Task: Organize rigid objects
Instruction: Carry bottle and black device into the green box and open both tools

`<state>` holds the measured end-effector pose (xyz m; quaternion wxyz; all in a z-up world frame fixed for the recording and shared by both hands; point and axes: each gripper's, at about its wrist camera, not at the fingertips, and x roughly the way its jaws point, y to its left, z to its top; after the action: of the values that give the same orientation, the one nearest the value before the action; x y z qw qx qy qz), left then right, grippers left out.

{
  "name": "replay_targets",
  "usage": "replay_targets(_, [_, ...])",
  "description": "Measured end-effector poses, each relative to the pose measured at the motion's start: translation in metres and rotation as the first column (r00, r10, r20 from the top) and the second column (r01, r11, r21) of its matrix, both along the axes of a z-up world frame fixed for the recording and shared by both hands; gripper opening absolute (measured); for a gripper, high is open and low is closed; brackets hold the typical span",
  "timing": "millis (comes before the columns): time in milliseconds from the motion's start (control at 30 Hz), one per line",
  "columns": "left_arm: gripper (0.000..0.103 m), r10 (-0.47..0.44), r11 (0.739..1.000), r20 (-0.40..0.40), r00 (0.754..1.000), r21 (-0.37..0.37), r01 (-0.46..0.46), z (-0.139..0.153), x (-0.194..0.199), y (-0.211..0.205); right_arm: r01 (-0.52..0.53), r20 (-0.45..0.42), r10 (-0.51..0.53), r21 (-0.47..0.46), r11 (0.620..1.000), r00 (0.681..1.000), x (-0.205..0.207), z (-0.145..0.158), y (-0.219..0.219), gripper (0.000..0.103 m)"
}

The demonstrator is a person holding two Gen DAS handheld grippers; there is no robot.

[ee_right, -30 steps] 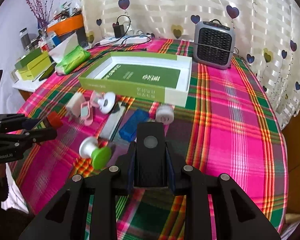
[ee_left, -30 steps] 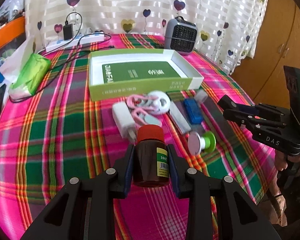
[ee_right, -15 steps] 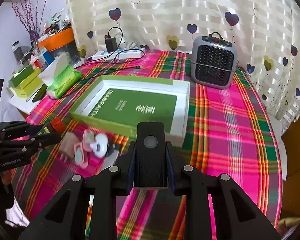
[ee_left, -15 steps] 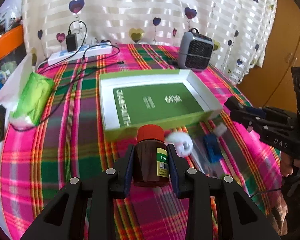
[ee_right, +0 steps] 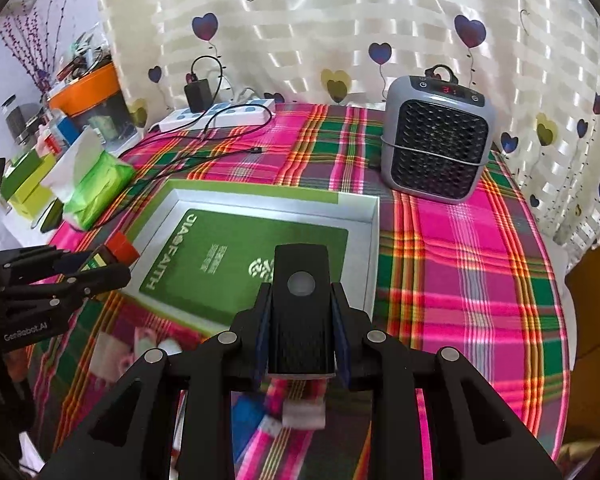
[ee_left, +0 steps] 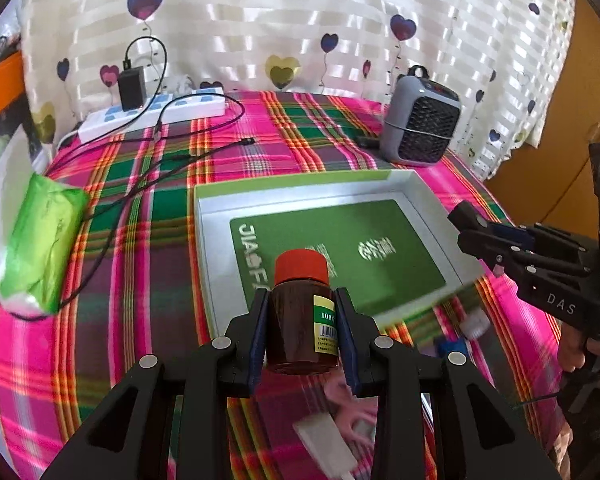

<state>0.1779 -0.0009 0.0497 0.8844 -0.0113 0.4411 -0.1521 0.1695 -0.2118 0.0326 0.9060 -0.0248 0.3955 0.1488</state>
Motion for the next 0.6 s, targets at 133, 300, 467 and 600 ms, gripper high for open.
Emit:
replay_targets(133, [0.030, 0.017, 1.000, -0.020, 1.000, 0.018, -0.017, -0.010, 0.022, 0.000, 0.015, -0.013, -0.015, -0.003, 1.000, 1.000, 0.017, -0.005, 0.004, 0.028])
replay_targets(300, [0.030, 0.036, 0.999, -0.021, 0.999, 0.040, -0.035, -0.020, 0.040, 0.001, 0.014, -0.024, -0.015, -0.045, 0.999, 1.000, 0.033, -0.016, 0.015, 0.028])
replay_targets(467, [0.030, 0.054, 0.997, -0.024, 0.998, 0.058, -0.053, -0.026, 0.053, 0.001, 0.019, -0.046, -0.022, -0.058, 0.998, 0.999, 0.051, -0.026, 0.019, 0.028])
replay_targets(600, [0.030, 0.065, 0.996, -0.022, 0.998, 0.064, -0.064, -0.029, 0.060, 0.002, 0.035, -0.055, -0.037, -0.048, 0.998, 0.998, 0.065, -0.028, 0.018, 0.028])
